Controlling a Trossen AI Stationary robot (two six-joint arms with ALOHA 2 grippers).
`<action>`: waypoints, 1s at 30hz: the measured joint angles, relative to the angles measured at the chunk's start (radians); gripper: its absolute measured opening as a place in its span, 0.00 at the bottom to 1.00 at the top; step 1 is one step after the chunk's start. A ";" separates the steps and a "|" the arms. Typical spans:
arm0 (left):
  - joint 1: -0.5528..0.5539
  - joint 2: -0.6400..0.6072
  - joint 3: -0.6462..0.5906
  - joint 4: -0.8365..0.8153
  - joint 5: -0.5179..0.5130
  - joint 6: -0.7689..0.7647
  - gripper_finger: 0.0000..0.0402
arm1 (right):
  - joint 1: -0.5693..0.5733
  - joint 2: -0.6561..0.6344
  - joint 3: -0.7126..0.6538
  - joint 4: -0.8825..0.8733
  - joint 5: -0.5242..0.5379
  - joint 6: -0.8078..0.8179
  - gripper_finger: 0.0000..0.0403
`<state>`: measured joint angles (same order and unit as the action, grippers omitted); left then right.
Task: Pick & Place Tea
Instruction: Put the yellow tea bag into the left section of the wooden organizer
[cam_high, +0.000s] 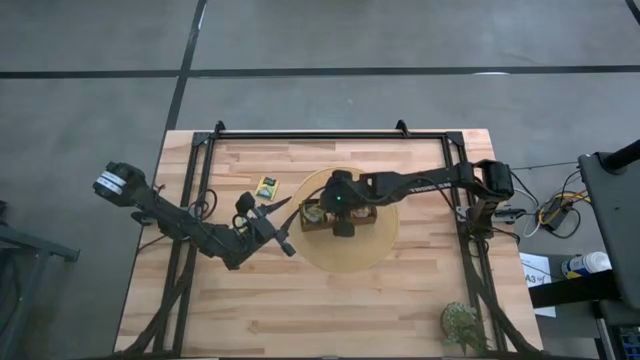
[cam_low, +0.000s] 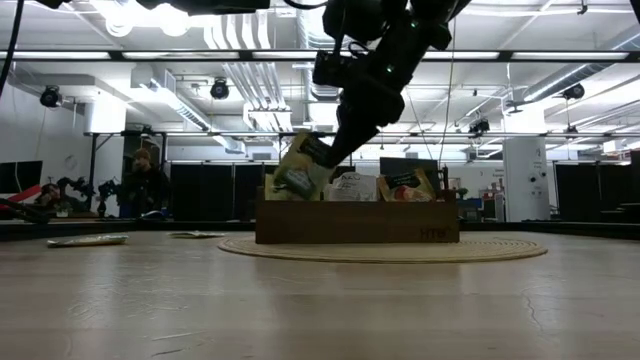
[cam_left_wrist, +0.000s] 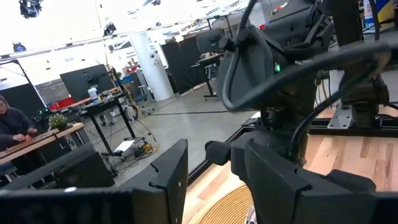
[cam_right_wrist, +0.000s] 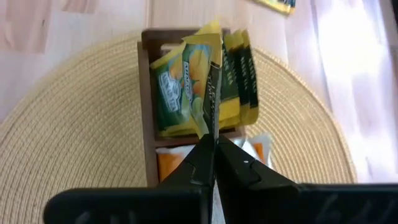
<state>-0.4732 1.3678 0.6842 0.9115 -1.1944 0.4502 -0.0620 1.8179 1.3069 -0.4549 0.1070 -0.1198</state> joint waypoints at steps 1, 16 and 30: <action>0.000 0.000 0.000 0.000 0.000 0.002 0.38 | 0.000 0.000 0.005 0.000 0.001 -0.006 0.02; -0.015 -0.012 0.000 0.000 -0.002 0.014 0.38 | 0.003 0.001 0.010 -0.043 -0.010 -0.007 0.02; -0.016 -0.012 0.000 0.000 -0.003 0.015 0.38 | 0.005 0.001 -0.005 -0.038 -0.064 -0.005 0.02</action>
<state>-0.4892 1.3556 0.6846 0.9112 -1.1977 0.4648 -0.0570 1.8187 1.3022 -0.4928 0.0429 -0.1249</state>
